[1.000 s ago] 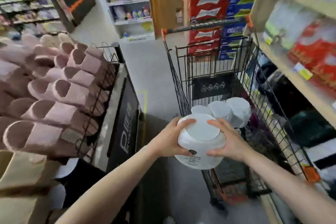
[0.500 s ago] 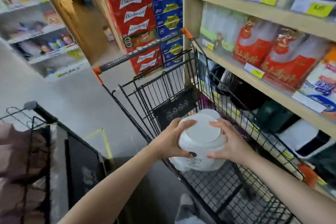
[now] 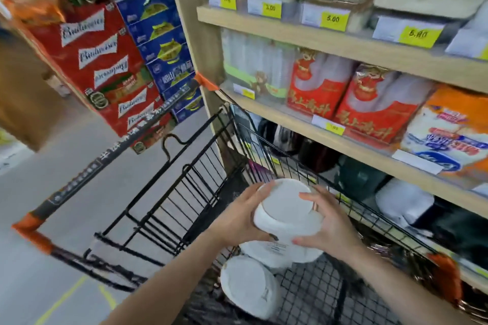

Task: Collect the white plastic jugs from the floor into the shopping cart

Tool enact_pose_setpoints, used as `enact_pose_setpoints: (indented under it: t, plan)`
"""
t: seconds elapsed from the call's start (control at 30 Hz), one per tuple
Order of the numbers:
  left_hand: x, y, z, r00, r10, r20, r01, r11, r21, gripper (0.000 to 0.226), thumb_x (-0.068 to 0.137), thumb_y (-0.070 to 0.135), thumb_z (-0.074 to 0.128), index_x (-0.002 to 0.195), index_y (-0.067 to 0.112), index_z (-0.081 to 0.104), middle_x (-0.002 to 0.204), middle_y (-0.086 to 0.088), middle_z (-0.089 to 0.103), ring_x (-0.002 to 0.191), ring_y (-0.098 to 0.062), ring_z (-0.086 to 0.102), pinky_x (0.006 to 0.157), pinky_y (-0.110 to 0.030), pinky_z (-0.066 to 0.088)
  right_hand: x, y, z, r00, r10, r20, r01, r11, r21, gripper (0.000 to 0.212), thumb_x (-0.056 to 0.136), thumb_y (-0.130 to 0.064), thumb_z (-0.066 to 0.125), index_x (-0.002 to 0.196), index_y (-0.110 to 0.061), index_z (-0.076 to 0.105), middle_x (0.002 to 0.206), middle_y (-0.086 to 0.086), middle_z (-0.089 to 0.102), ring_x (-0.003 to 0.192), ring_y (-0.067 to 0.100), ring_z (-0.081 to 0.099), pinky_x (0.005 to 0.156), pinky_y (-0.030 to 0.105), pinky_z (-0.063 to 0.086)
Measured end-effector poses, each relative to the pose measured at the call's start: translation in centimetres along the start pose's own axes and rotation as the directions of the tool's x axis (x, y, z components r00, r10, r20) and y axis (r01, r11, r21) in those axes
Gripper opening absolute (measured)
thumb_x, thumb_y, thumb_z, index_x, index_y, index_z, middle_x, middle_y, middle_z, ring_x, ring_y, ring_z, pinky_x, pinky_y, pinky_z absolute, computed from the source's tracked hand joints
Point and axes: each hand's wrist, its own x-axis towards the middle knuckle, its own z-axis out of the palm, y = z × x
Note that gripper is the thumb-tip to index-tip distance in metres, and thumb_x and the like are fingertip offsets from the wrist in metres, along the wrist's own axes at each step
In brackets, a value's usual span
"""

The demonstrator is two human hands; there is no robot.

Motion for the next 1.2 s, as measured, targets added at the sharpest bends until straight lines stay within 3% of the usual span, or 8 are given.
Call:
enact_pose_setpoints:
  t: [0.1,0.27,0.4,0.5,0.6,0.7,1.0,1.2]
  plan:
    - [2.5,-2.4,-1.4,0.999,0.04,0.013,-0.04,0.999,0.001,0.097,0.075,0.063,0.065,0.144,0.051,-0.001,0.146,-0.003,0.028,0.136,-0.021,0.03,0.112,-0.042,0.032,2.5,0.6,1.2,0.994,0.061,-0.085,-0.065,0.997,-0.035,0.082,0.041,-0.061,0.079,0.113,-0.048,0.043,0.126,-0.022,0.035,0.116,0.005,0.041,0.088,0.02,0.04]
    - [5.7,-8.4,-4.8,0.988,-0.115,-0.102,0.154,0.767,0.623,0.093,0.082,0.062,0.057,0.148,0.041,-0.005,0.158,-0.011,0.013,0.147,-0.03,0.003,0.11,-0.059,-0.015,6.0,2.2,3.9,0.978,0.144,-0.149,-0.162,0.98,-0.117,0.082,0.046,-0.046,0.089,0.118,-0.029,0.053,0.126,-0.015,0.033,0.108,0.008,0.041,0.084,0.024,0.038]
    - [6.5,-12.4,-5.0,0.974,-0.093,-0.209,0.224,0.575,0.787,0.094,0.064,0.056,0.077,0.143,0.023,0.039,0.141,-0.018,0.047,0.136,-0.04,0.035,0.102,-0.064,0.031,8.0,5.3,6.5,0.96,0.197,-0.198,-0.219,0.971,-0.099,0.08,0.045,-0.057,0.078,0.114,-0.026,0.054,0.126,-0.005,0.041,0.098,0.015,0.051,0.077,0.033,0.051]
    - [6.8,-13.7,-4.2,0.972,-0.029,-0.233,0.213,0.523,0.825,0.081,0.067,0.052,0.075,0.136,0.017,0.051,0.137,-0.015,0.053,0.132,-0.034,0.041,0.098,-0.056,0.029,8.4,6.7,8.4,0.944,0.241,-0.226,-0.262,0.963,-0.068,0.079,0.047,-0.035,0.091,0.115,-0.021,0.055,0.124,-0.008,0.038,0.102,0.018,0.05,0.078,0.032,0.046]
    - [6.9,-14.0,-4.2,0.968,-0.008,-0.251,0.22,0.508,0.833,0.074,0.069,0.05,0.073,0.131,0.013,0.055,0.133,-0.013,0.056,0.127,-0.028,0.042,0.095,-0.056,0.029,8.0,7.5,9.0,0.95,0.248,-0.189,-0.263,0.963,-0.055,0.078,0.05,-0.025,0.092,0.117,-0.022,0.052,0.129,-0.011,0.03,0.113,0.012,0.036,0.088,0.029,0.036]
    - [6.6,-13.9,-4.1,0.972,0.013,-0.233,0.195,0.503,0.842,0.068,0.071,0.049,0.072,0.127,0.012,0.059,0.129,-0.012,0.058,0.125,-0.026,0.036,0.094,-0.057,0.031,7.7,8.0,8.5,0.949,0.301,-0.09,-0.306,0.95,-0.053,0.082,0.049,-0.042,0.083,0.12,-0.032,0.043,0.14,-0.007,0.026,0.124,0.013,0.028,0.095,0.035,0.028]
    - [6.4,-13.8,-4.4,0.98,0.05,-0.193,0.135,0.548,0.825,0.048,0.074,0.04,0.07,0.112,0.011,0.065,0.112,-0.007,0.066,0.103,-0.026,0.06,0.092,-0.057,0.029,8.3,8.1,9.2,0.935,0.351,-0.044,-0.354,0.931,-0.089,0.086,0.056,-0.033,0.087,0.124,-0.037,0.034,0.145,-0.007,0.014,0.134,0.02,0.022,0.105,0.045,0.035]
    - [6.0,-11.0,-5.4,0.985,-0.157,-0.07,0.152,0.604,0.783,0.049,0.079,0.038,0.065,0.122,0.014,0.061,0.12,-0.007,0.062,0.12,-0.027,0.052,0.109,-0.061,0.01,7.6,4.9,6.4,0.876,0.472,0.1,-0.418,0.846,-0.33,0.09,0.067,-0.043,0.076,0.14,-0.044,0.023,0.152,-0.009,0.007,0.14,0.022,0.016,0.109,0.045,0.032]
